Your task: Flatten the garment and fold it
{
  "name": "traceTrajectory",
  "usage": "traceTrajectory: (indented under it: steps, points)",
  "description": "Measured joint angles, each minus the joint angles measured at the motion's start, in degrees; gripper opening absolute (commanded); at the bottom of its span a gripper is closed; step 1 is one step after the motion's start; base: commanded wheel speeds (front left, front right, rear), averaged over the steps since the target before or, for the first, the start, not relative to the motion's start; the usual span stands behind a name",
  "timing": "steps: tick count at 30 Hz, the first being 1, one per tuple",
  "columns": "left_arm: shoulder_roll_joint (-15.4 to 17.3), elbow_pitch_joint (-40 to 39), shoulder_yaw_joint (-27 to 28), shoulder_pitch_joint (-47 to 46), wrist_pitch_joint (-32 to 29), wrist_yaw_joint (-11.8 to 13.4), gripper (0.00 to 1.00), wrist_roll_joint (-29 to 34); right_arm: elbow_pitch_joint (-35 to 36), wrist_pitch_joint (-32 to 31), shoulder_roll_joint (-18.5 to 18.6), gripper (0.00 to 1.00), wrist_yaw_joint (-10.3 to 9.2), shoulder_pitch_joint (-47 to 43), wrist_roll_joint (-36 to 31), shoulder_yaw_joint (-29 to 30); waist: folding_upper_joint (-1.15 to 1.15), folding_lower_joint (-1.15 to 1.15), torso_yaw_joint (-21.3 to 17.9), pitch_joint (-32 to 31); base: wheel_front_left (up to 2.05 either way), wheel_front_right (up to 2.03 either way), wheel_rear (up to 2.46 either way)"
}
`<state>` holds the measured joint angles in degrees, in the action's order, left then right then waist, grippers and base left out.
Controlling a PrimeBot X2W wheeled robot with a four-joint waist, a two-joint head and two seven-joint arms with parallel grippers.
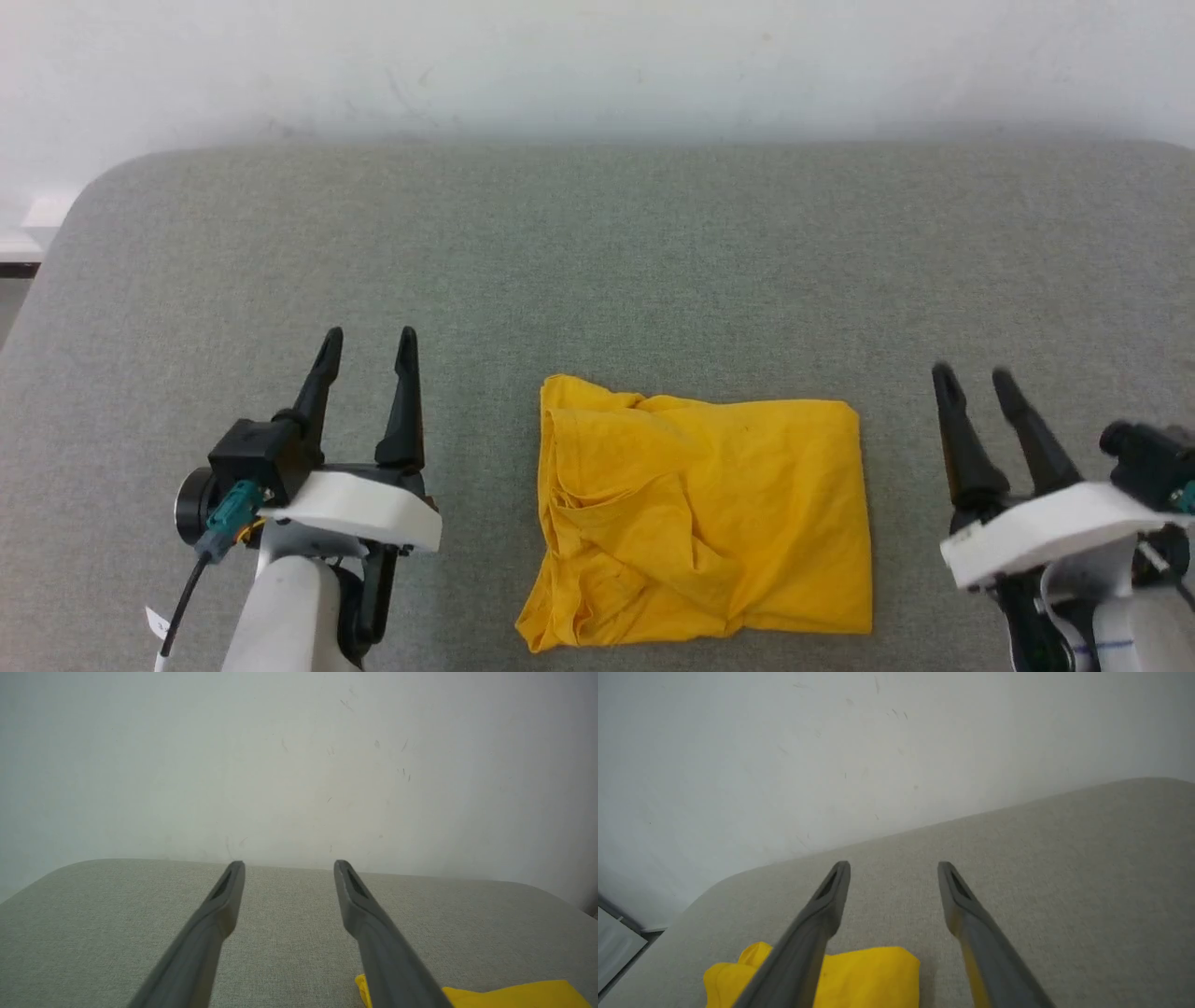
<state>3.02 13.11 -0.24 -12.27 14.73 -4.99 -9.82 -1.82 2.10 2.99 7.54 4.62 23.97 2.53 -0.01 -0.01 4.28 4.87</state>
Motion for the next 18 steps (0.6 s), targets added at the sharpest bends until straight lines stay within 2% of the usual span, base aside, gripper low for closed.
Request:
traceTrajectory:
  steps: [5, 13, 18]
  points:
    - [-0.01, -0.16, -0.08, 0.15, 0.0, -0.01, 1.0, 0.0, -6.39, -6.01, 0.02, 1.0, 0.0, -2.94, 3.44, 1.68, 0.0, 0.0, -0.18, -0.62, 0.0, 0.0, 0.0]
    - [-0.01, -0.34, -0.63, 0.15, 0.0, -0.01, 1.0, -0.1, -17.56, -14.84, -0.01, 1.0, 0.0, -2.31, 15.37, -1.48, 0.0, 0.01, 0.42, -0.22, 0.0, 0.0, 0.0]
    - [-0.01, -0.33, -0.94, 0.15, 0.0, 0.0, 1.0, -0.21, -23.35, -16.81, 0.0, 1.0, 0.0, 0.98, 21.35, -5.3, 0.0, 0.01, 0.96, 0.22, 0.0, 0.0, 0.0]
